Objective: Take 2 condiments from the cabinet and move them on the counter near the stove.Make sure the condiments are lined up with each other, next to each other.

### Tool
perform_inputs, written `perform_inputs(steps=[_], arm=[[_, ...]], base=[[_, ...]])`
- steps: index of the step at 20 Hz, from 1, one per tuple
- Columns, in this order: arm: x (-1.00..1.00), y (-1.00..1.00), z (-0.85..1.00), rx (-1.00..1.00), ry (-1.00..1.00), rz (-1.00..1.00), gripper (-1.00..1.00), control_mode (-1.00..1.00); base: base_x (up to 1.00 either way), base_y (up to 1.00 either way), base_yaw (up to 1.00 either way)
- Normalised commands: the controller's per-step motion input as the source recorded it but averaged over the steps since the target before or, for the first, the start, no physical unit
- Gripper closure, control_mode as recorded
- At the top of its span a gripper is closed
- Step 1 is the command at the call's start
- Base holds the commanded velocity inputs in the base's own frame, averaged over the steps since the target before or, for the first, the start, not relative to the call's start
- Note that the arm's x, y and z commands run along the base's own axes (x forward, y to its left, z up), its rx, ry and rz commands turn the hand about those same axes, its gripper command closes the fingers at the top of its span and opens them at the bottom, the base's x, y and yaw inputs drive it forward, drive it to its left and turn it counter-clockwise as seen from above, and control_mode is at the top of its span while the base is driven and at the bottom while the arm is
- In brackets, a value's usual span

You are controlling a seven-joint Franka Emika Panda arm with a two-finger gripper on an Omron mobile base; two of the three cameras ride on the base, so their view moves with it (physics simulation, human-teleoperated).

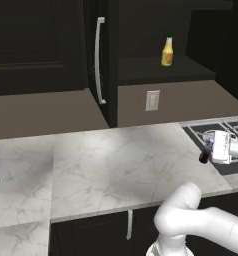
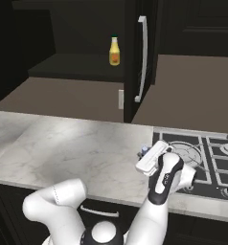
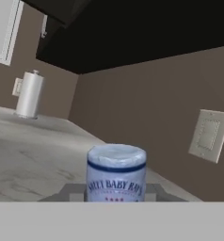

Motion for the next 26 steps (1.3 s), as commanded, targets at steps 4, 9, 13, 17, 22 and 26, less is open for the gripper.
perform_inputs(steps=[4,9,13,17,22,26], arm=[[0.00,0.01,-0.02,0.10,0.03,0.00,1.00,-1.00],[0.00,0.10,-0.01,0.05,0.01,0.00,1.00,-1.00],[0.00,0.20,-0.23,0.01,0.00,0.00,1.00,-1.00],[0.00,0.28,-0.51,-0.04,0.00,0.00,1.00,-1.00],[0.00,0.21,-0.42,-0.01,0.00,0.00,1.00,-1.00],[0.00,0.16,-0.36,0.00,0.00,0.00,1.00,-1.00]], base=[[0.00,0.00,0.00],[0.00,0.00,0.00],[0.00,0.00,0.00],[0.00,0.00,0.00],[0.00,0.00,0.00],[0.00,0.00,0.00]])
